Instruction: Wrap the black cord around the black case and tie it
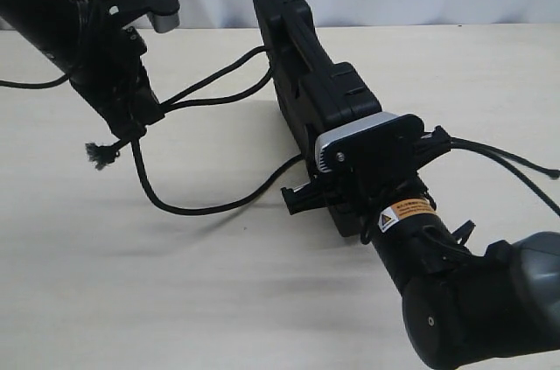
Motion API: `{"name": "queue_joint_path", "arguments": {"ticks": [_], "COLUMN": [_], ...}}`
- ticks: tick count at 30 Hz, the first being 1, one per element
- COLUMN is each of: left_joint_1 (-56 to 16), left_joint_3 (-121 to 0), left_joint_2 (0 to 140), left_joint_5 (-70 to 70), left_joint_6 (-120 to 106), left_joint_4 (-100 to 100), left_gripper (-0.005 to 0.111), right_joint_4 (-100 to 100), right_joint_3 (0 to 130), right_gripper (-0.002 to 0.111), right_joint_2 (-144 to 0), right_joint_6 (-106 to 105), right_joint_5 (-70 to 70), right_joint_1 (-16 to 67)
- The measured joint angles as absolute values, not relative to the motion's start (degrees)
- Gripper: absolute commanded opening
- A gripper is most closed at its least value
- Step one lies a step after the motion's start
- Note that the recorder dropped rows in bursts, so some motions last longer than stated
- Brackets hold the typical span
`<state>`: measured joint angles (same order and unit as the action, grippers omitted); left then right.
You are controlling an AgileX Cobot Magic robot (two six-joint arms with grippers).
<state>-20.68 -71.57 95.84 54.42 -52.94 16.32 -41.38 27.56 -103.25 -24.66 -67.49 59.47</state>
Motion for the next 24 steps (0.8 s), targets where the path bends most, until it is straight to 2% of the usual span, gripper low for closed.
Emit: {"name": "queue_joint_path", "arguments": {"ticks": [9, 24], "left_joint_1": [-20.79, -25.60], "left_joint_3": [-74.21, -81.38], "left_joint_2": [99.77, 102.67], "left_joint_5": [53.65, 52.92], "left_joint_6": [-51.25, -48.45], "left_joint_4": [14.99, 10.55], "left_gripper": [0.000, 0.000], "right_joint_4": [-41.38, -39.65], "right_joint_3": [27.56, 27.56], "right_gripper": [0.004, 0.004], "right_joint_2": [-103.25, -103.25], "right_joint_6": [-23.34, -23.21], "right_joint_5": [-67.49, -67.46], "right_joint_1": [59.47, 59.47]}}
